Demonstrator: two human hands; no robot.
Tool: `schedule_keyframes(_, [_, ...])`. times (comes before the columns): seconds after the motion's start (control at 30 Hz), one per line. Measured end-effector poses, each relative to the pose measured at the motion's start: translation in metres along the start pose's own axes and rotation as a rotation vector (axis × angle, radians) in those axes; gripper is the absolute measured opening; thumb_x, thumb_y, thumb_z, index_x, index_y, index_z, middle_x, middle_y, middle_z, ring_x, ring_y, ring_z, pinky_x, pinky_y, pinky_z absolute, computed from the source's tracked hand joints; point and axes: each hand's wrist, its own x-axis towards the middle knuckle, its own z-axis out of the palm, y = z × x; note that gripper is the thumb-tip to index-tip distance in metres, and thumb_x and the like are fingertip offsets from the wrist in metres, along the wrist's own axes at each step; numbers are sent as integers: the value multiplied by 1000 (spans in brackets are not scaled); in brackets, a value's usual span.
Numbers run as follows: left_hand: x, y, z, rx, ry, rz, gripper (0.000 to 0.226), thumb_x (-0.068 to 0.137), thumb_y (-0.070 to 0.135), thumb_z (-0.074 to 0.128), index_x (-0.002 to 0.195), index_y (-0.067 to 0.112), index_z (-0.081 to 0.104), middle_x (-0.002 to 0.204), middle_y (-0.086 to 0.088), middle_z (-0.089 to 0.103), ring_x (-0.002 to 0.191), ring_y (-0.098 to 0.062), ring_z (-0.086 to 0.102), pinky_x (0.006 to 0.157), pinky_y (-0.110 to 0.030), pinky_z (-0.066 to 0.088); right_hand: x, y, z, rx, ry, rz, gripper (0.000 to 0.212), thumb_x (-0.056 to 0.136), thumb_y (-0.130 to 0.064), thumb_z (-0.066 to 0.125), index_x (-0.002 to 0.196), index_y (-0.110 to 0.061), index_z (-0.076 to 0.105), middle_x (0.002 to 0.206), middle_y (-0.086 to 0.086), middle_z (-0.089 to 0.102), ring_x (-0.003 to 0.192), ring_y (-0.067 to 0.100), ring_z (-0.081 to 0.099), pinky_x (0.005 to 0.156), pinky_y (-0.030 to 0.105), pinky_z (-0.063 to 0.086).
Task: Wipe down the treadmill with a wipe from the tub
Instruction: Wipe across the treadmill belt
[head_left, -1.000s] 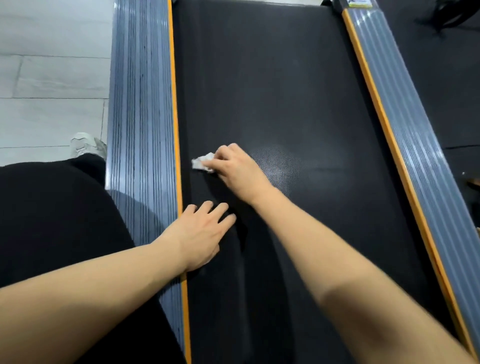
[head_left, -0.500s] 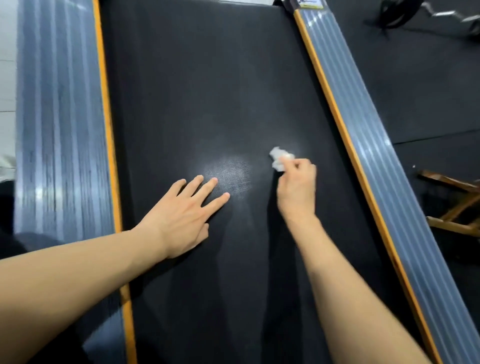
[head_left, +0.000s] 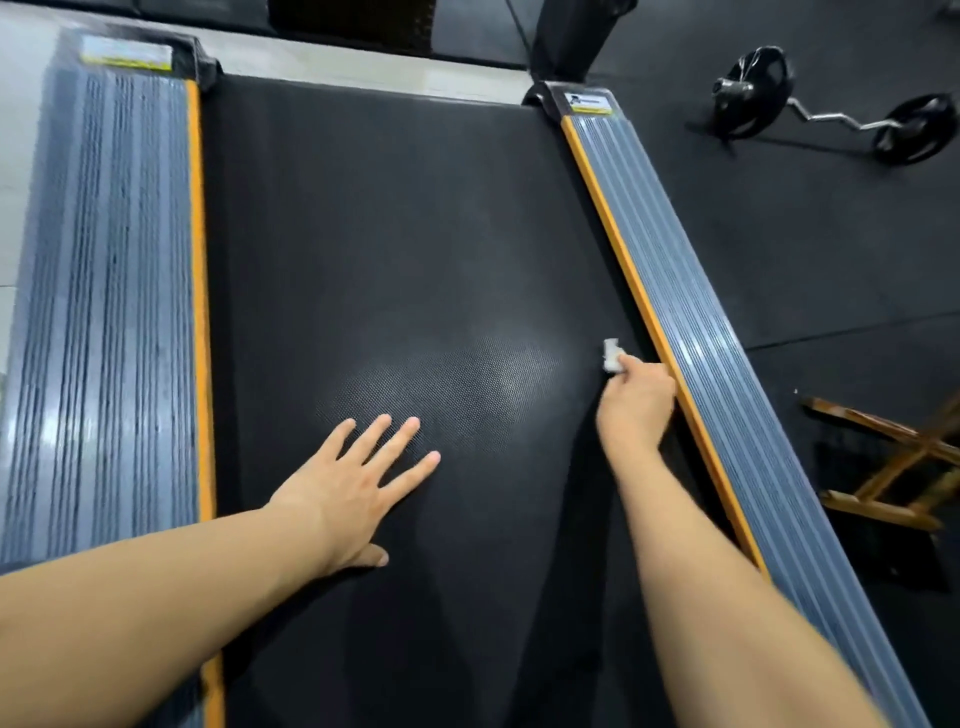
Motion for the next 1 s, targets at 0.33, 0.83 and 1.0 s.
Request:
schedule_keyframes(0.33, [-1, -3, 1, -1, -15, 18, 103, 95, 74, 37, 147, 31, -41, 154, -11, -46, 150, -36, -30, 125, -54, -7, -47, -44, 17, 132, -102, -903, 37, 91, -13, 50, 119, -27, 70, 100, -1, 67, 91, 22, 57, 86, 32, 51])
schedule_keyframes(0.83, [2, -8, 9, -31, 4, 40, 102, 94, 75, 36, 148, 33, -40, 155, -10, -45, 149, -34, -33, 124, -53, -11, -92, -119, 41, 239, -193, -954, 35, 88, -9, 47, 110, -18, 73, 100, 2, 65, 91, 27, 58, 83, 41, 52])
schedule_keyframes(1.0, [2, -8, 10, -33, 13, 35, 103, 94, 75, 37, 146, 34, -42, 153, -8, -49, 148, -33, -34, 124, -52, -11, 7, -47, 26, 69, 62, -755, 36, 87, -19, 44, 102, -16, 77, 89, 11, 68, 83, 32, 58, 75, 38, 49])
